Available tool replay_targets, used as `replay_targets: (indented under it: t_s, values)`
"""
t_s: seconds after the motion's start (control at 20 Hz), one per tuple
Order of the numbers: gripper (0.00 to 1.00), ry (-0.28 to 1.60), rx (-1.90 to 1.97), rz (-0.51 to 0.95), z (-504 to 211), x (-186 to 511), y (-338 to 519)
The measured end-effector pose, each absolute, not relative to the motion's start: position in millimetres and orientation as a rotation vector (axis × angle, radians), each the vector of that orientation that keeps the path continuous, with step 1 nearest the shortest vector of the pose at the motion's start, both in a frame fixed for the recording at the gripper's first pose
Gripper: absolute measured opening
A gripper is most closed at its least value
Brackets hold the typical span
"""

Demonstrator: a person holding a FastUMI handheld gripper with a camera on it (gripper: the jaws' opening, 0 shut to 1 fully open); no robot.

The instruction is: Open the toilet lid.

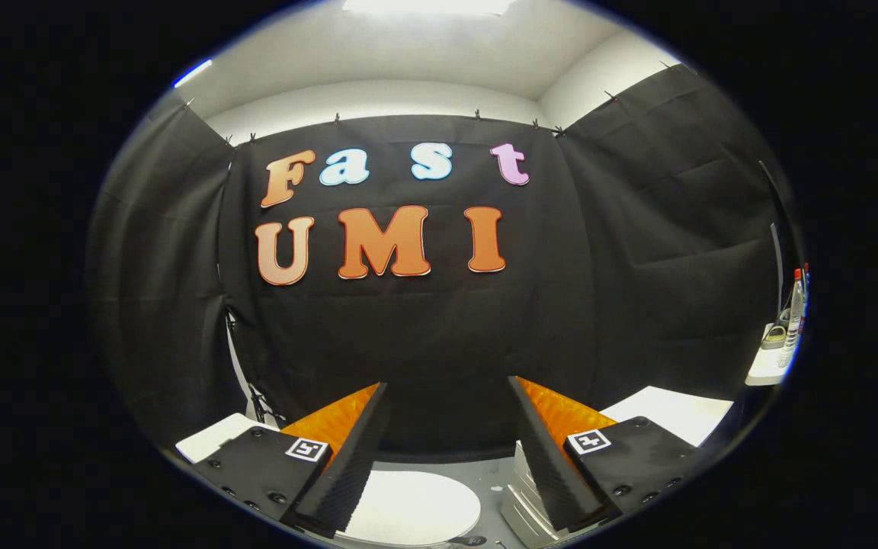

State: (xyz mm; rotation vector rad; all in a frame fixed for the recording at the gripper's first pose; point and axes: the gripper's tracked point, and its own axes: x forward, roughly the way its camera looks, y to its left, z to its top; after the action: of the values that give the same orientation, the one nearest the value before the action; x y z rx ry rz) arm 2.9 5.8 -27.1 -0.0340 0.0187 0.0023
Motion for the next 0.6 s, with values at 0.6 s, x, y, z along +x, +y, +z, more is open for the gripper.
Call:
replay_targets:
  t_s: [0.6]
  values:
    - [0.98, 0.074, 0.023, -0.047, -135.0, 16.7, -18.3]
